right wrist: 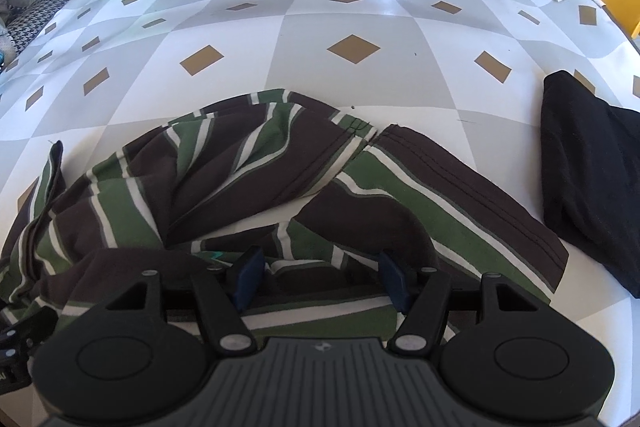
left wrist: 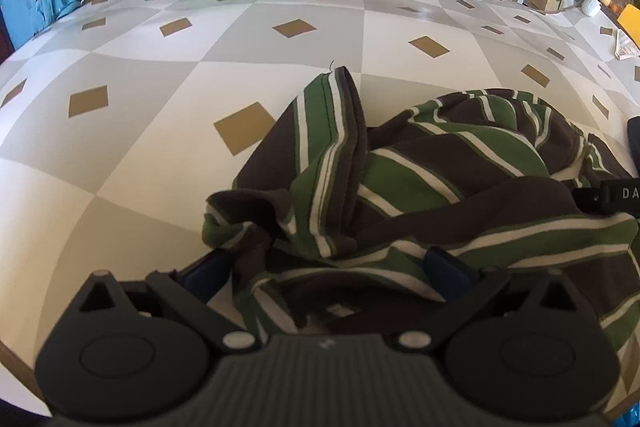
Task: Fold clothes
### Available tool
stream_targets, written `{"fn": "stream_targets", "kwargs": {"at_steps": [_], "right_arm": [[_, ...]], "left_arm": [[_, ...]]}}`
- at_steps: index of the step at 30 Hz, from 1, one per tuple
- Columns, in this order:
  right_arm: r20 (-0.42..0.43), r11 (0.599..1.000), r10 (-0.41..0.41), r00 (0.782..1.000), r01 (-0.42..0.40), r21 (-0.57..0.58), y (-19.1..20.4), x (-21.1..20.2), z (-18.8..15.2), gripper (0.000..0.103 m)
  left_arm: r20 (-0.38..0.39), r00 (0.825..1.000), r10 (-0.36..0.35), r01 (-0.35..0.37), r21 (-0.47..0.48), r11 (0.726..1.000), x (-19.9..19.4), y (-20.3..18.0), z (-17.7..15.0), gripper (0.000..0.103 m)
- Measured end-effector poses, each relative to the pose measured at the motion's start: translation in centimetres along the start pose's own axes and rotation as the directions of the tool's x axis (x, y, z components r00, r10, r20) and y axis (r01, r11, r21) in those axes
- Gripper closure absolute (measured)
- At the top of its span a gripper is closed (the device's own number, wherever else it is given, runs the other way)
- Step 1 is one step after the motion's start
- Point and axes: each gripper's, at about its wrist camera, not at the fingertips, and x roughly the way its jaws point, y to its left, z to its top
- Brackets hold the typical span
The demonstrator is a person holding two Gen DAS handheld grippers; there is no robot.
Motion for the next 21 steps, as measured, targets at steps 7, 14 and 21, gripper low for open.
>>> {"fn": "stream_targets", "kwargs": {"at_steps": [7, 14, 21], "right_arm": [[-0.002, 1.0, -0.005, 1.0, 0.005, 0.002, -0.2, -0.19, -0.12, 0.042], [-0.006, 1.0, -0.005, 1.0, 0.005, 0.013, -0.52, -0.37, -0.29, 0.042], [-0.01, 0.999, -0.034, 0.999, 0.034, 0.008, -0.55, -0.63, -0.66, 0.042]], "left_arm": [[-0.001, 1.0, -0.004, 0.004, 0.011, 1.0, -0.29, 0.35, -0.41, 0.0], [0.003, 1.0, 0.011, -0.012, 0.022, 1.0, -0.53, 0.62, -0.51, 0.0], [0.003, 1.0, 0.031, -0.031, 0.022, 0.999, -0.74, 0.97, -0.61, 0.0]]}}
